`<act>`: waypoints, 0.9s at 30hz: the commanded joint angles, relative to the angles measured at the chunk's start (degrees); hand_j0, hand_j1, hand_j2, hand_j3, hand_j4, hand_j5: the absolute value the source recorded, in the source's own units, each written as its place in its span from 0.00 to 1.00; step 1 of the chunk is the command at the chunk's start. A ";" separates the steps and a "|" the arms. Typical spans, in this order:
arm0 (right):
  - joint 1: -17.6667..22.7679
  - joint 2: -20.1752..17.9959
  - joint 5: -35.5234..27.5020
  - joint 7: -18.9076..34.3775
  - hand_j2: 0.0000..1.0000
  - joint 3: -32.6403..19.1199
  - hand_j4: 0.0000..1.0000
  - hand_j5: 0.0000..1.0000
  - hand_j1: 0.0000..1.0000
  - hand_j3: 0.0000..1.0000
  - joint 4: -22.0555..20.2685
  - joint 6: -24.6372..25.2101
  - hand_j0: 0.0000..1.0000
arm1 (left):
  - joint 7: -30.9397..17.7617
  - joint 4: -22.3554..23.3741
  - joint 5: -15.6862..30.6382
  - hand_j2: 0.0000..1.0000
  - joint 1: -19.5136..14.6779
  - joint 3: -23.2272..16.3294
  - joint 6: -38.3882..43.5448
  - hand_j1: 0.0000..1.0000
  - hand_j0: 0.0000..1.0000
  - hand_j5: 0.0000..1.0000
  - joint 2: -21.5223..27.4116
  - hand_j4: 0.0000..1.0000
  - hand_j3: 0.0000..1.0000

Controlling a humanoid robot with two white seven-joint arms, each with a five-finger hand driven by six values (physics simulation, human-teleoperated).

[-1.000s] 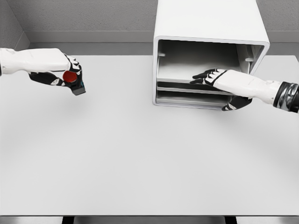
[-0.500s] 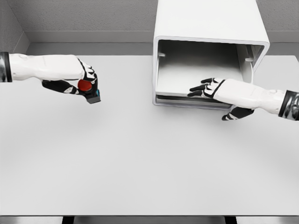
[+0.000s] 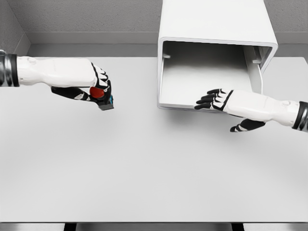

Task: Slide open multi-storey tabletop storage cabinets and put open load switch and slide close multi-storey tabletop storage cabinets

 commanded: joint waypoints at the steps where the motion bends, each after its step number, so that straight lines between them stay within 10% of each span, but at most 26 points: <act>1: 0.26 -0.06 -0.44 -0.11 1.00 -0.70 1.00 1.00 1.00 1.00 -0.05 -0.07 1.00 | 0.03 -0.92 0.63 0.45 0.00 0.06 0.18 0.45 0.45 0.45 0.05 0.45 0.45; 27: 2.73 0.29 0.35 0.60 1.00 -4.48 1.00 1.00 1.00 1.00 1.88 -0.07 1.00 | 0.03 -2.32 2.13 0.45 -8.61 0.06 0.18 0.45 0.45 0.45 -4.69 0.45 0.45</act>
